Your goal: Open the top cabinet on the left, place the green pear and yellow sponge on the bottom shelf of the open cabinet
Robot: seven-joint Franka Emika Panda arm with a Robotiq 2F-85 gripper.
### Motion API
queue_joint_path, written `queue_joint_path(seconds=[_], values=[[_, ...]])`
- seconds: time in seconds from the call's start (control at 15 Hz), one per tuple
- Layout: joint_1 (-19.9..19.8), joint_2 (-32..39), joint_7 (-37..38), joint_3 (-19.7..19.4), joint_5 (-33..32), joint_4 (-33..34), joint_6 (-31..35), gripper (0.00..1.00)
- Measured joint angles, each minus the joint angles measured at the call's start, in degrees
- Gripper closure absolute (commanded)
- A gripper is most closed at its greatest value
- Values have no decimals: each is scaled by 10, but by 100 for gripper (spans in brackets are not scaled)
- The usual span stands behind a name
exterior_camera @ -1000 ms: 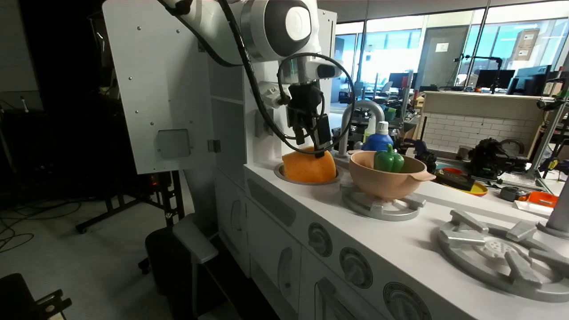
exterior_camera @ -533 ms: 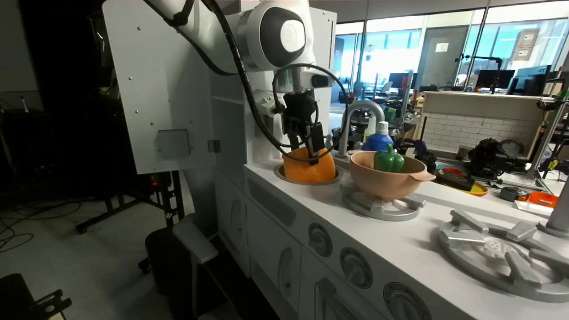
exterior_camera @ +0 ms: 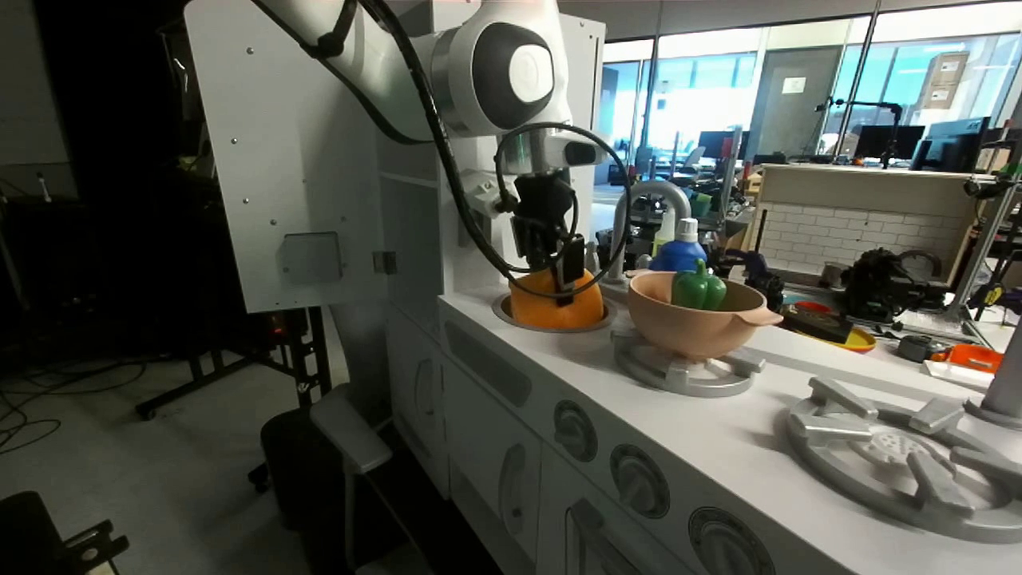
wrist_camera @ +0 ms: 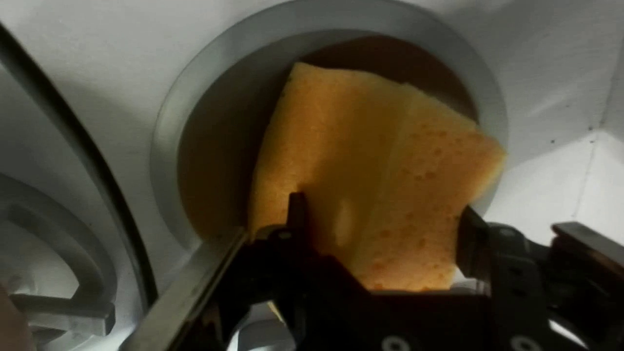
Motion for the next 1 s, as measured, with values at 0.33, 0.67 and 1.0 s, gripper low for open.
queue_joint_path(seconds=[0.33,0.67,1.0], values=[[0,0,-17,-4,-2,0,-2,97],[1,-2,-66,-5,-5,0,-7,99],[1,-37,-141,-3,-5,-10,-20,97]])
